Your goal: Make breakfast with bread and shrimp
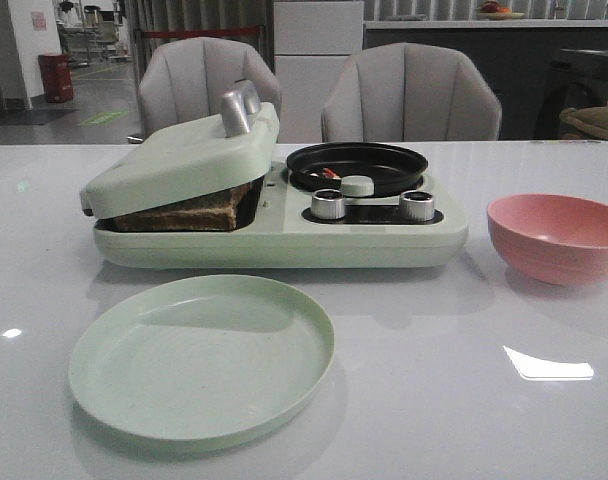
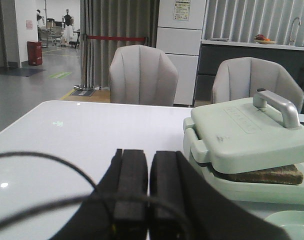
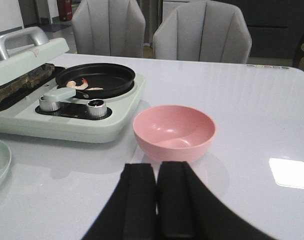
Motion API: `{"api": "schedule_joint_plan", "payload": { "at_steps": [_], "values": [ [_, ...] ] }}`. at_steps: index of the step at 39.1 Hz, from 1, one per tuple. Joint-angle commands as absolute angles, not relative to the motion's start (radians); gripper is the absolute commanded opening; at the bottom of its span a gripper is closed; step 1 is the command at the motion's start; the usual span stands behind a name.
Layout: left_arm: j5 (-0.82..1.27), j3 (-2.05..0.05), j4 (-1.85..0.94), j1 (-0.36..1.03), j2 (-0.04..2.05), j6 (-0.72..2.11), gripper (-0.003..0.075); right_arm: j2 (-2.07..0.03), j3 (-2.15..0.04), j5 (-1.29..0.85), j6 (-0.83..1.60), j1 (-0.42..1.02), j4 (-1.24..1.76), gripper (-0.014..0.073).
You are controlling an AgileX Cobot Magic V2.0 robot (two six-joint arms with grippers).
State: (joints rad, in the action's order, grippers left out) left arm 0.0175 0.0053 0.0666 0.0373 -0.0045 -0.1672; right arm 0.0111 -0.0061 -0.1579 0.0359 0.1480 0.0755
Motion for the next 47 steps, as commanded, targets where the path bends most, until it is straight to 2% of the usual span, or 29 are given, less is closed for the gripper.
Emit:
{"api": "schedule_joint_plan", "payload": {
  "at_steps": [1,10,47],
  "values": [
    [-0.058,0.027,0.067,0.035,-0.021,-0.176,0.0113,0.032,0.015,0.033,-0.006,0.142,0.054,0.0152],
    [-0.058,0.027,0.067,0.035,-0.021,-0.176,0.0113,0.032,0.01,0.017,-0.101,0.142,-0.021,0.0152],
    [-0.058,0.027,0.067,0.035,-0.021,-0.176,0.0113,0.032,0.01,0.008,-0.101,0.142,-0.017,0.0152]
  ]
}}
